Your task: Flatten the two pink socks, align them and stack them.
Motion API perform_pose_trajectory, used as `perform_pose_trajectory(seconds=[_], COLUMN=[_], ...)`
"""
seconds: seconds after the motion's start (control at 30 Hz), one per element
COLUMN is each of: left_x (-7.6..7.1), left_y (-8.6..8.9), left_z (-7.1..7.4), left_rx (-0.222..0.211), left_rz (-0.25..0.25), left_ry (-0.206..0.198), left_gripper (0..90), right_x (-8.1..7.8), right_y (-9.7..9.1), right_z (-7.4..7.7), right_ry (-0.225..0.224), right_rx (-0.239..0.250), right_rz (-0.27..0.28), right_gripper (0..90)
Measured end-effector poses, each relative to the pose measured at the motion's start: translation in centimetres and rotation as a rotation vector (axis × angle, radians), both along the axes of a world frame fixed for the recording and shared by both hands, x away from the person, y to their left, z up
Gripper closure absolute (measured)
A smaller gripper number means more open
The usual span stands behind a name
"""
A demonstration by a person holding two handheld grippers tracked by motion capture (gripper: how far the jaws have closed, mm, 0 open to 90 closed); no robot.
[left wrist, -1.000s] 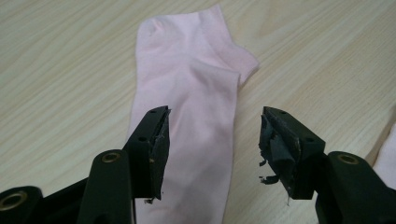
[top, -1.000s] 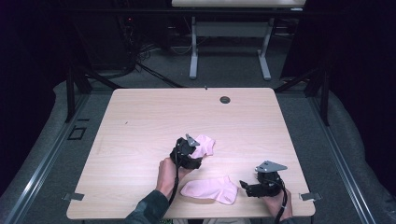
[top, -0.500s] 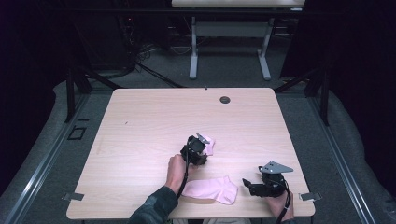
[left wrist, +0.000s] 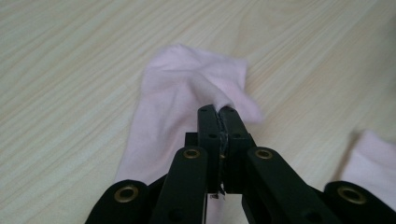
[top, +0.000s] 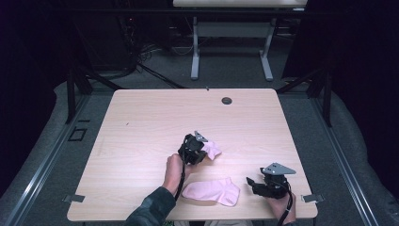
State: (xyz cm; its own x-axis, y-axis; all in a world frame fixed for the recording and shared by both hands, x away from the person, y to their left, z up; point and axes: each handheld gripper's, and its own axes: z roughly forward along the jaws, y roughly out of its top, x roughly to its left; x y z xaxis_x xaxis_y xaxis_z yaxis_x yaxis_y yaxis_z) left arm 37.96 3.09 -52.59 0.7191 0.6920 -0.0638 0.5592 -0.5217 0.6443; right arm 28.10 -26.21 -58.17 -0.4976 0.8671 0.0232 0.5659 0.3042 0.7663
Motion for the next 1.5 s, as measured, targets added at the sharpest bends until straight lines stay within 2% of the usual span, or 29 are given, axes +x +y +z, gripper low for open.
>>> perform_pose_trajectory(seconds=[0.07,0.1,0.17,0.23,0.27,0.3,0.37,0.43,0.5,0.63,0.73,0.9,1.03,1.17,1.2,1.33,1.43,1.5], left_x=[-0.2,-0.2,-0.6,-0.8,-0.8,-1.1,-1.2,-1.5,-1.6,-1.8,-1.9,-2.0,-1.9,-1.9,-1.8,-1.8,-2.4,-3.2], left_y=[0.3,0.3,0.5,0.5,0.5,0.5,0.5,0.3,0.1,-0.2,-0.3,-0.4,-0.3,0.1,0.2,0.9,1.4,1.6], left_z=[0.8,0.8,1.8,2.4,2.4,2.9,3.1,3.7,4.0,4.3,4.4,4.4,4.3,4.2,4.1,3.6,2.8,2.3], left_rx=[-0.026,-0.026,-0.057,-0.069,-0.069,-0.077,-0.084,-0.113,-0.122,-0.142,-0.157,-0.181,-0.21,-0.214,-0.207,-0.217,-0.218,-0.191], left_rz=[-0.008,-0.008,-0.026,-0.032,-0.032,-0.034,-0.038,-0.052,-0.066,-0.084,-0.097,-0.12,-0.135,-0.138,-0.14,-0.126,-0.106,-0.091], left_ry=[0.003,0.003,0.01,0.013,0.013,0.006,0.007,0.016,0.022,0.034,0.048,0.08,0.114,0.127,0.121,0.107,0.075,0.04], left_gripper=[89.4,89.3,89.3,89.4,89.3,89.3,89.3,89.3,89.3,89.3,89.3,89.3,89.3,89.1,89.1,86.8,76.1,68.8], right_x=[0.0,0.0,-0.3,-0.5,-0.5,-0.7,-0.8,-0.8,-0.8,-0.4,-0.2,0.7,1.5,1.7,1.7,1.9,2.1,2.2], right_y=[0.3,0.3,1.2,2.2,2.2,3.1,4.0,4.9,5.9,7.8,8.8,9.9,10.4,10.3,10.3,9.8,9.3,9.1], right_z=[0.1,0.1,0.9,1.9,1.9,3.0,4.2,5.2,6.0,6.2,6.0,5.8,5.6,5.5,5.6,6.3,7.1,7.5], right_ry=[-0.01,-0.01,-0.031,-0.044,-0.044,-0.065,-0.099,-0.131,-0.157,-0.193,-0.218,-0.253,-0.256,-0.251,-0.246,-0.183,-0.123,-0.081], right_rx=[0.007,0.007,-0.016,-0.047,-0.047,-0.069,-0.072,-0.083,-0.106,-0.176,-0.201,-0.229,-0.24,-0.22,-0.209,-0.145,-0.108,-0.087], right_rz=[-0.006,-0.006,0.019,0.041,0.041,0.06,0.085,0.11,0.14,0.165,0.175,0.189,0.206,0.239,0.245,0.267,0.266,0.259], right_gripper=[31.8,31.8,32.5,34.2,34.2,35.6,37.2,38.1,38.0,34.5,35.1,41.2,53.1,80.3,84.6,86.7,86.9,86.9])
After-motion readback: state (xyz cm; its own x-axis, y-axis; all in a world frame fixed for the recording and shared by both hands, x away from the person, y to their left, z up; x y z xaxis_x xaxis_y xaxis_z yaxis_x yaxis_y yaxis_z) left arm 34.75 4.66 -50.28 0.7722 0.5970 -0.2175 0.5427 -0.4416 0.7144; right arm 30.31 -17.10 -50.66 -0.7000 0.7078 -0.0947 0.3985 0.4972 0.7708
